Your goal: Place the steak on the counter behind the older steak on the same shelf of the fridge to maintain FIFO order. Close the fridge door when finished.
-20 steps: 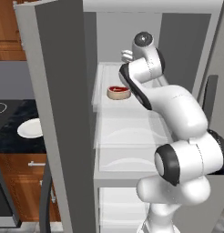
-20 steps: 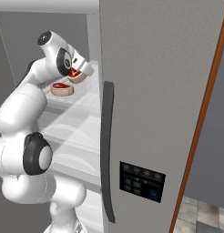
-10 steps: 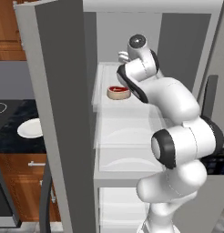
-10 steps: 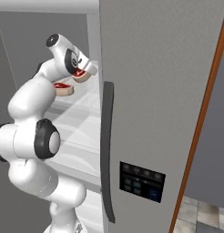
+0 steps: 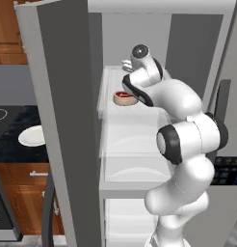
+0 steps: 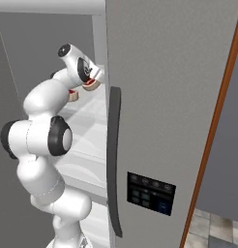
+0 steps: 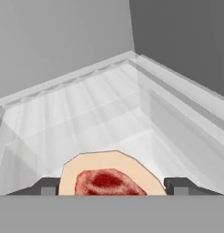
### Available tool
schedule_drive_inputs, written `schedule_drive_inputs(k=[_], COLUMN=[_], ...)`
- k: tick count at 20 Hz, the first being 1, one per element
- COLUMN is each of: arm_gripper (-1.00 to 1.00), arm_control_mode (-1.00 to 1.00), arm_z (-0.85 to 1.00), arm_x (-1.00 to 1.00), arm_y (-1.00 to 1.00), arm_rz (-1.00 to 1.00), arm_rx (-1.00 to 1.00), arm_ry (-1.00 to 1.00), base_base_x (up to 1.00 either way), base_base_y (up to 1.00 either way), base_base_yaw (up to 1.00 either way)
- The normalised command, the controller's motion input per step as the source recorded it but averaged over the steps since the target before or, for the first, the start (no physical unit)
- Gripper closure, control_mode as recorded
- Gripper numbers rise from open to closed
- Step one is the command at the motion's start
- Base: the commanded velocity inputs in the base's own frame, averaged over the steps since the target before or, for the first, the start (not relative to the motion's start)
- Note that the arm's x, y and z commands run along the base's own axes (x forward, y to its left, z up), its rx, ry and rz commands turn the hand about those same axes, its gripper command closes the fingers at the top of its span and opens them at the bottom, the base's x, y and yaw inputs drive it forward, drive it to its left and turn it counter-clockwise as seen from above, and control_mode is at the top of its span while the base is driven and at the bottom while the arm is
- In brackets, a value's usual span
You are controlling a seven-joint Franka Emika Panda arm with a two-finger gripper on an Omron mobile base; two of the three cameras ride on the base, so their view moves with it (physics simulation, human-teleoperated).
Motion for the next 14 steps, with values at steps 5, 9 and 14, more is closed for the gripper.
schedule_drive_inputs(k=[5,9,14], arm_gripper=[-1.00,-1.00,-1.00], arm_control_mode=[-1.00,-1.00,-1.00], arm_z=[-0.08,0.00,0.02], arm_x=[0.25,-0.10,-0.64], arm_y=[-0.02,0.00,0.00], arm_rz=[0.00,0.00,0.00], arm_rx=[0.00,-0.02,-0.01], arm_ry=[0.00,-0.02,-0.03], base_base_x=[0.00,0.00,0.00], base_base_y=[0.00,0.00,0.00], base_base_yaw=[0.00,0.00,0.00])
